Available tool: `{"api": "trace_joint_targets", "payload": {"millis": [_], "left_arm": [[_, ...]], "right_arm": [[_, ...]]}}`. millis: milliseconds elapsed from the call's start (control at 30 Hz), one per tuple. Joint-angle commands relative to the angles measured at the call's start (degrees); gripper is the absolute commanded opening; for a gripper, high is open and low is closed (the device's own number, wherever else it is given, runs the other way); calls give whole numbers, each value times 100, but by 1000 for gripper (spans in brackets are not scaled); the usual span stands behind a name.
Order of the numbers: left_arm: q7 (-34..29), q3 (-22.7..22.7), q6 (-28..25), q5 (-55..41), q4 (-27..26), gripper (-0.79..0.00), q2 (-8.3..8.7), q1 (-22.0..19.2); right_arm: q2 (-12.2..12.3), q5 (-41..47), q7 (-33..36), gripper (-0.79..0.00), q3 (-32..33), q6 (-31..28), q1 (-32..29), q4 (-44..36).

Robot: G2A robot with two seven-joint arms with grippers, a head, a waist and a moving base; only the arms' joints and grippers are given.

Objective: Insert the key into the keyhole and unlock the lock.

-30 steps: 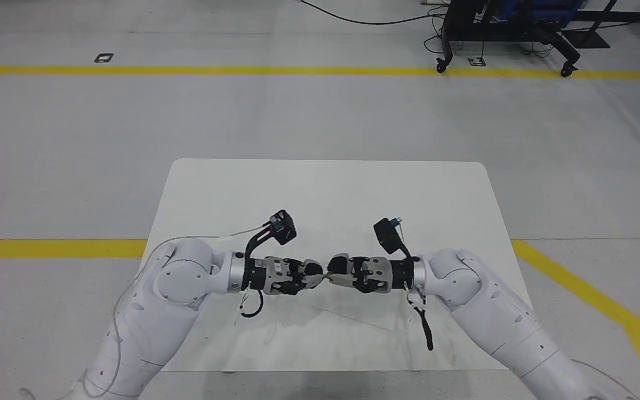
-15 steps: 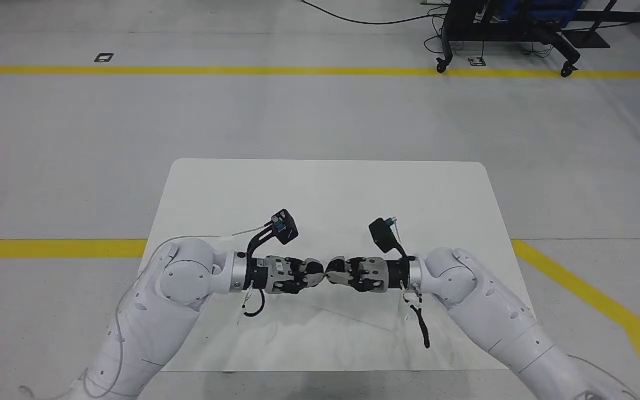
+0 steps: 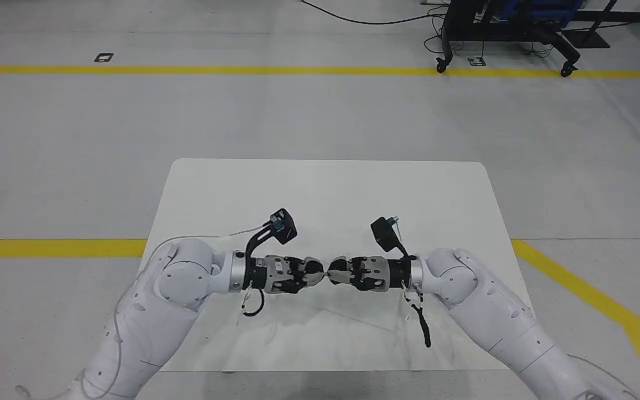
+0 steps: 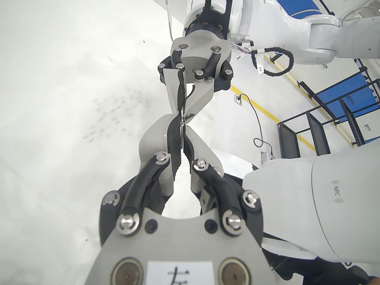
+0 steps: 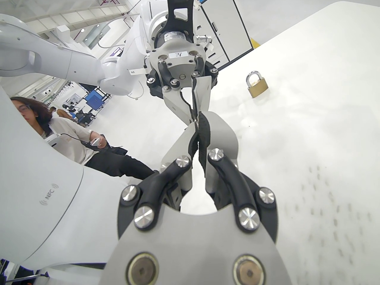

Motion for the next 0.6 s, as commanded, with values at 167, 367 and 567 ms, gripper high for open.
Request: {"api": "trace_joint_targets", "payload": {"millis": [167, 367, 567], "left_arm": [[177, -53, -89, 135, -44, 0, 9, 22], [177, -53, -89, 135, -44, 0, 9, 22], [266, -17, -188, 28, -23, 0, -2, 27]], "right_arm": [[82, 52, -87, -785, 239, -59, -87, 62], [338, 155, -494, -785, 1071, -59, -592, -52], [543, 364, -955, -785, 1809, -59, -1141, -65]]}}
